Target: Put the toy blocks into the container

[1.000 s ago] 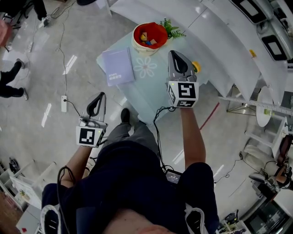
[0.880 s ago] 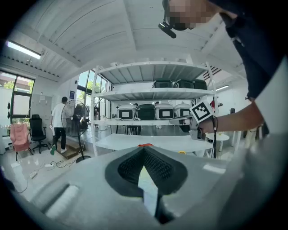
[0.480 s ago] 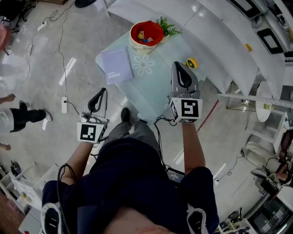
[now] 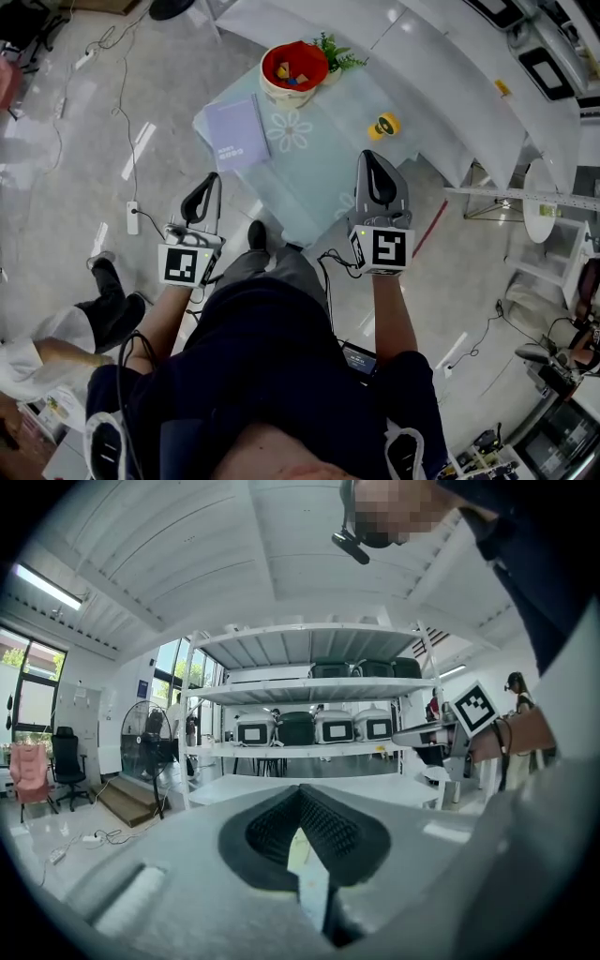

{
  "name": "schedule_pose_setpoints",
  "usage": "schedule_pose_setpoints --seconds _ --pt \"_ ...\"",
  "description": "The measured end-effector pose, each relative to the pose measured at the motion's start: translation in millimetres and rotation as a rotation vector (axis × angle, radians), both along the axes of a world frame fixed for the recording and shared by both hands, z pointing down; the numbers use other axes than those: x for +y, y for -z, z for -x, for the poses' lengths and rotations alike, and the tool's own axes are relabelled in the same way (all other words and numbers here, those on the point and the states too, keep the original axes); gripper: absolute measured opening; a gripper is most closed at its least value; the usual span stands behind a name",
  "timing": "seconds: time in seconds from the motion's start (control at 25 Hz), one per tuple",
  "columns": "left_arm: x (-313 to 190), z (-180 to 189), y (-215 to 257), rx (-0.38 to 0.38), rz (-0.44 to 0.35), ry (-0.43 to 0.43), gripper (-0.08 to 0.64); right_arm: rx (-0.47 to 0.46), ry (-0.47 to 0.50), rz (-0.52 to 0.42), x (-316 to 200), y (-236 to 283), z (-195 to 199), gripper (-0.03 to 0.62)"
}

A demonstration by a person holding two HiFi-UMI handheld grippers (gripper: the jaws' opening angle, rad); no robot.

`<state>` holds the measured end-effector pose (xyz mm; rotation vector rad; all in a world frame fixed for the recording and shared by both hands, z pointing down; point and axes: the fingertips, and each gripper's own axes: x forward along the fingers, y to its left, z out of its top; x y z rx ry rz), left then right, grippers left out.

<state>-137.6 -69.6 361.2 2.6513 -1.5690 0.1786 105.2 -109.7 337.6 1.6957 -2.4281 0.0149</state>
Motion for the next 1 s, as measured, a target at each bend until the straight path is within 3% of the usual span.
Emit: schedule_pose_setpoints --seconds 1.0 --pt "-1 -4 31 0.047 -0.06 -0.006 0.002 0.005 -0.109 0.017 71 -5 -19 0.0"
